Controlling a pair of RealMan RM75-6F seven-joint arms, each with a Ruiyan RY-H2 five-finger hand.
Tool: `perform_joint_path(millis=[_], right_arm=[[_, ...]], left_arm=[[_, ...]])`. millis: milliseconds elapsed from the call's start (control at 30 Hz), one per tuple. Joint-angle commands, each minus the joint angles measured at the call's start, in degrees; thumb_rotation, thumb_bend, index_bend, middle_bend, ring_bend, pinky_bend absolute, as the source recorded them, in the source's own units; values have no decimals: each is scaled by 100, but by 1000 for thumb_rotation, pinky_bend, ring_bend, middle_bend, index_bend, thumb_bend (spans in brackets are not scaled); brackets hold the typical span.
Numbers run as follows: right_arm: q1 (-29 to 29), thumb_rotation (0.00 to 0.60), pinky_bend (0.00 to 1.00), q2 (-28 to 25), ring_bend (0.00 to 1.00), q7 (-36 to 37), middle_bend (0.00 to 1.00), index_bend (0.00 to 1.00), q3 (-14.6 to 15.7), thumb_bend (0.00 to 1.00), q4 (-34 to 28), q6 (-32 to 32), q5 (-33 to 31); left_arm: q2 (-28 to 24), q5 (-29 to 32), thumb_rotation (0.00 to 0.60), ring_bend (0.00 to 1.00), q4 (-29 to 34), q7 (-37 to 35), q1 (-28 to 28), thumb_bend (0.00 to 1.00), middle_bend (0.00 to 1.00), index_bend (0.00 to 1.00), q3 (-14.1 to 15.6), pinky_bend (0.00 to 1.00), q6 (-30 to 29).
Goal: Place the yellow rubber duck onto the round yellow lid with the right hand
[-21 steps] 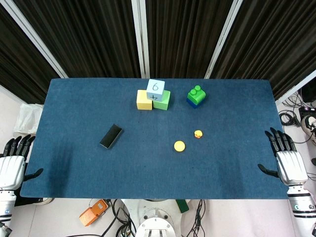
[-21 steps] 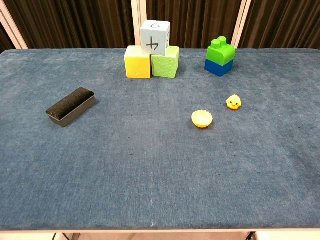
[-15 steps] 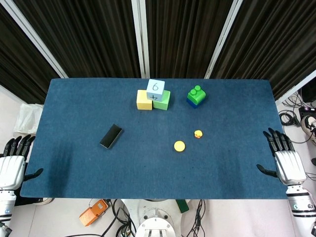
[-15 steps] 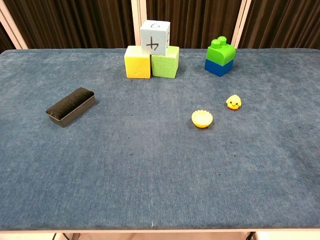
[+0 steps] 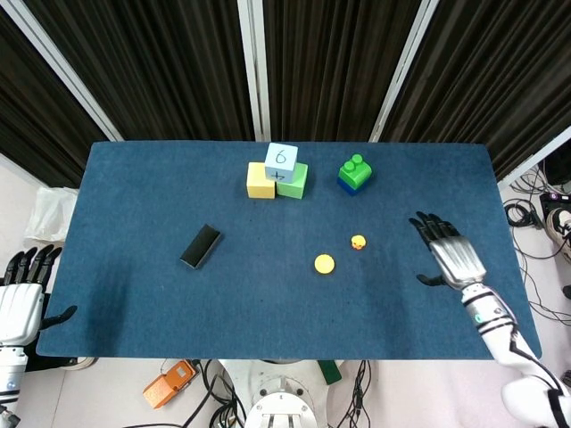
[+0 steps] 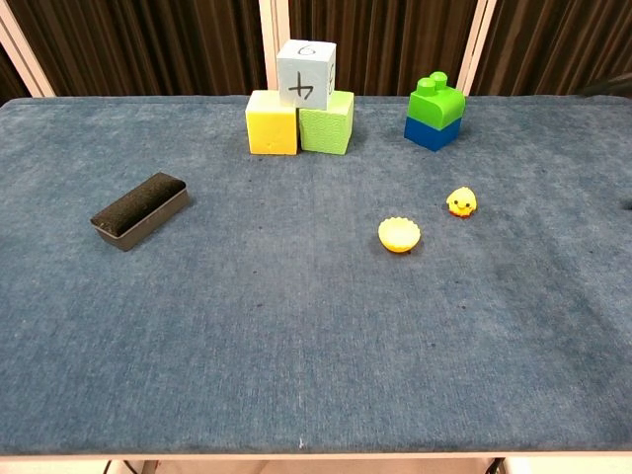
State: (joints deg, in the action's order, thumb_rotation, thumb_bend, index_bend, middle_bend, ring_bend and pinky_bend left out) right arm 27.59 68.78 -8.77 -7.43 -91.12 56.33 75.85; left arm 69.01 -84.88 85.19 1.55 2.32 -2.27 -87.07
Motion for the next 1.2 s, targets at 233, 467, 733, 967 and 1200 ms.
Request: perform_joint_path(millis=[233,467,733,967,1200], right_arm=[[1259,600,239,1530,54,-801,51,276,-356,363,1551,-1279,-1159],[1541,600,248,2015,81,-866,84,400,-309,403,2113,-1515,-1342],[1661,600,250,2249,106,-667,115,471,-305,439,2406,-1548,-1341],[1708,600,257,2385,127,-438,148,559,-269,484,2601,-1516,-1194],[1581,600,262,2115,142,-98,181,635,-220,518,2239,-1118,-738]], left_arm=[[15,68,600,0,-82,-63,-75,18,56,82,23,0,-25],[37,86,600,0,-124,-76,-74,18,56,82,13,0,-6],[60,125,600,0,-181,-101,-84,18,56,82,13,0,28],[79,142,600,0,-215,-117,-101,18,56,82,16,0,32],[68,141,600,0,-230,-144,-129,18,56,82,18,0,5]])
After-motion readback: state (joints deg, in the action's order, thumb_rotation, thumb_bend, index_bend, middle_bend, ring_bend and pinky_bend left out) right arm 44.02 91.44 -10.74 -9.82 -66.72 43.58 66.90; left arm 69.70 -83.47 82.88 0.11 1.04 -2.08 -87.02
